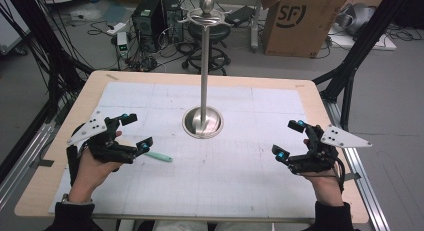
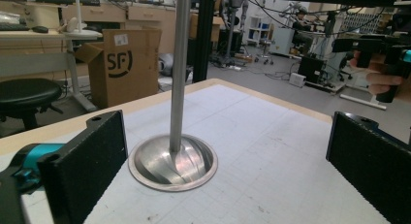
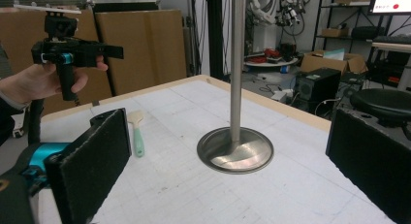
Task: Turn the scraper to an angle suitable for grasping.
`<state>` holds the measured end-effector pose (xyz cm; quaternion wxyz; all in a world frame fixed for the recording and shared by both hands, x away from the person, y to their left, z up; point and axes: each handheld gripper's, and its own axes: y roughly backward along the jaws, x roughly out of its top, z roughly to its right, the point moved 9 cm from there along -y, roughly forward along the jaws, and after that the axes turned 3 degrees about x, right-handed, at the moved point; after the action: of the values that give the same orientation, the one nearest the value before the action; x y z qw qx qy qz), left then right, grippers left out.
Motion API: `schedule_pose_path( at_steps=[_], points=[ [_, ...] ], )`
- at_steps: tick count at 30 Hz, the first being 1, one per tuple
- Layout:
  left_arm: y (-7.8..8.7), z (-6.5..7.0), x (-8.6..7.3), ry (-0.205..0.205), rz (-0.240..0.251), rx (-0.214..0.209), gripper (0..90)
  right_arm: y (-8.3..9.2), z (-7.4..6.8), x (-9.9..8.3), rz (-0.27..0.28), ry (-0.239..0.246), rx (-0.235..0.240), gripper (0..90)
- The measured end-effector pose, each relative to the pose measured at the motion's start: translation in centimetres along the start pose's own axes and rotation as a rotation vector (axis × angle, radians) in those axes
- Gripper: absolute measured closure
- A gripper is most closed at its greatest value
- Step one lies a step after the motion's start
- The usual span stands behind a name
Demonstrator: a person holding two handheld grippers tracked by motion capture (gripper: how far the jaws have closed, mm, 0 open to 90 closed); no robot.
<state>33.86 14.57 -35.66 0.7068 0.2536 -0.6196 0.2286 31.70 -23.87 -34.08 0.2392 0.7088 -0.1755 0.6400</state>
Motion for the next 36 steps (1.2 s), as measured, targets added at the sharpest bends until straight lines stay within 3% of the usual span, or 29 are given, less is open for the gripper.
schedule_pose_path(
  at_steps=[5, 10, 11, 13, 15, 17, 18, 19, 20, 22, 27, 30, 34, 36],
  points=[
    [0.0, -0.3, -0.4, 0.014, -0.020, 0.006, 1.7, -0.4, 0.3, -0.2, -0.005, -0.003, 0.004, 1.2],
    [-0.1, -1.1, -1.0, 0.012, -0.049, 0.046, 2.2, -0.6, 0.5, -0.7, -0.017, -0.016, 0.008, 1.2],
    [-0.1, -1.4, -1.4, -0.014, -0.073, 0.066, 7.4, -0.6, 0.6, -0.8, -0.018, -0.017, 0.005, 1.2],
    [-0.1, -1.5, -1.6, -0.021, -0.083, 0.066, 20.6, -0.6, 0.6, -0.9, -0.023, -0.020, 0.001, 1.2],
    [0.1, -1.9, -2.0, -0.034, -0.088, 0.082, 44.2, -0.5, 0.5, -1.0, -0.028, -0.014, -0.002, 1.2],
    [0.2, -2.4, -2.5, -0.024, -0.120, 0.094, 57.0, -0.3, 0.4, -1.1, -0.033, -0.011, -0.004, 1.2],
    [0.1, -2.7, -3.4, 0.032, -0.185, 0.092, 62.0, -0.2, 0.3, -1.2, -0.036, -0.017, -0.005, 1.2],
    [0.0, -2.9, -3.8, 0.040, -0.213, 0.103, 67.1, 0.0, 0.3, -1.3, -0.038, -0.017, -0.008, 1.2],
    [0.0, -2.9, -3.8, 0.040, -0.213, 0.103, 75.6, 0.1, 0.3, -1.3, -0.036, -0.015, -0.014, 1.2],
    [-0.3, -3.3, -4.9, -0.006, -0.273, 0.131, 87.8, 0.5, 0.4, -1.5, -0.039, -0.024, -0.024, 1.2],
    [-0.8, -4.2, -6.3, 0.003, -0.347, 0.142, 89.8, 1.0, 0.7, -1.8, -0.041, -0.028, -0.033, 1.2],
    [-0.8, -5.5, -7.5, 0.031, -0.408, 0.190, 89.9, 1.0, 0.7, -1.9, -0.048, -0.032, -0.034, 1.2],
    [-0.7, -6.2, -8.4, 0.057, -0.427, 0.209, 89.8, 0.9, 0.7, -2.1, -0.049, -0.034, -0.032, 1.2],
    [-0.1, -7.6, -10.2, 0.088, -0.467, 0.246, 89.9, 0.7, 0.7, -2.3, -0.054, -0.037, -0.031, 1.2]
  ],
)
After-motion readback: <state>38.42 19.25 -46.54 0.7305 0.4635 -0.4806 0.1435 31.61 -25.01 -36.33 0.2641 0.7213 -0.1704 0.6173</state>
